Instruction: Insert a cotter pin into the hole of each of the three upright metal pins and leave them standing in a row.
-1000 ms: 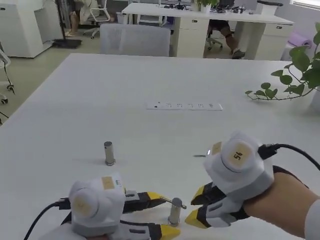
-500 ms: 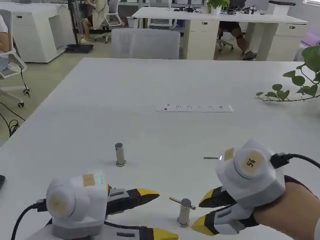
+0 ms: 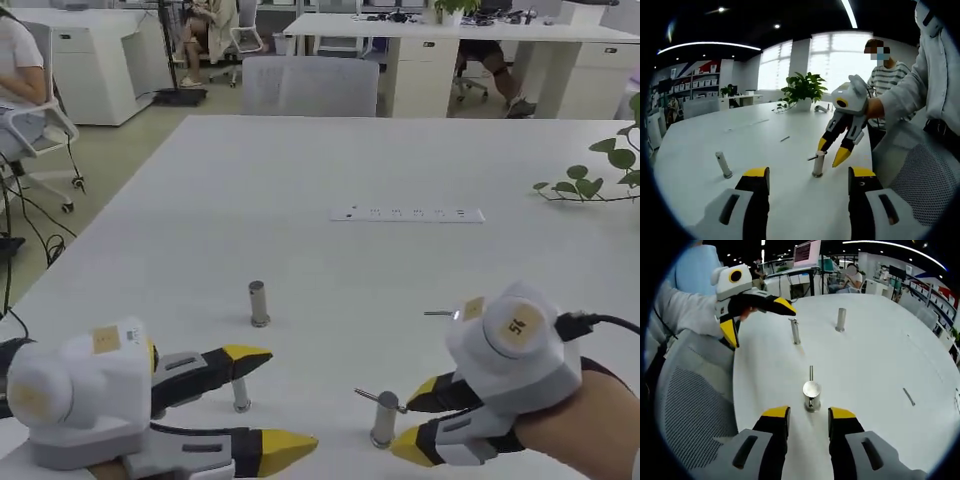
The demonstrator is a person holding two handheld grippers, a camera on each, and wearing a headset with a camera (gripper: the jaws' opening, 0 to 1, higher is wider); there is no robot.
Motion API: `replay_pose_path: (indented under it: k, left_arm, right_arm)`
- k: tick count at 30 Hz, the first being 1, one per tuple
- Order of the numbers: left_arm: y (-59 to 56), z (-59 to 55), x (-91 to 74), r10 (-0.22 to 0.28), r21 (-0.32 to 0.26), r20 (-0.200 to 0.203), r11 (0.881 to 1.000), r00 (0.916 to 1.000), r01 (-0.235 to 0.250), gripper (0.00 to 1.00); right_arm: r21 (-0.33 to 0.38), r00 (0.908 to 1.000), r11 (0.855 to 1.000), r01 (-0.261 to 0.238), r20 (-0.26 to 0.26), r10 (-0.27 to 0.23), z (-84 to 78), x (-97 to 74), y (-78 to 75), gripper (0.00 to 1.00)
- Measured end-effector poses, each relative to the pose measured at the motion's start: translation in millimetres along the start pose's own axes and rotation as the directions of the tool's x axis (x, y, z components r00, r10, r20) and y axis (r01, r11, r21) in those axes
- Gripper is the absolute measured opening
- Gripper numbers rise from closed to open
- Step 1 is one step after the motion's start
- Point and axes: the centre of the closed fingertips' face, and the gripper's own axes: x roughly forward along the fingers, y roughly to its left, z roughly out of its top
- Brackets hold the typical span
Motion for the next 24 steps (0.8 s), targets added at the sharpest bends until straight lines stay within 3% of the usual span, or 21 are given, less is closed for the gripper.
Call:
replay_pose_path:
  k: [12, 20, 24]
  left_arm:
    - [1.5, -12.5, -33.1, 0.03, -0.064, -0.035, 0.997, 0.9989, -0.032, 0.66]
    - [8.8, -20.7, -53.7, 0.071, -0.103, -0.043, 0.992, 0.9965, -0.076, 0.67]
    - [11.3, -27.8, -61.1, 0.086, -0.109, -0.067, 0.99, 0.9941, -0.092, 0.67]
  right_arm:
    - [0.001, 0.9982, 1.0, -0.016, 0.058, 0.016, 2.6, 11.6, 4.6, 0.33]
    - [0.023, 0.9951, 1.0, -0.011, 0.098, 0.008, 6.6, 18.1, 1.3, 0.32]
    - [0.029, 0.9924, 0.999, -0.016, 0.123, 0.012, 9.3, 21.0, 1.3, 0.31]
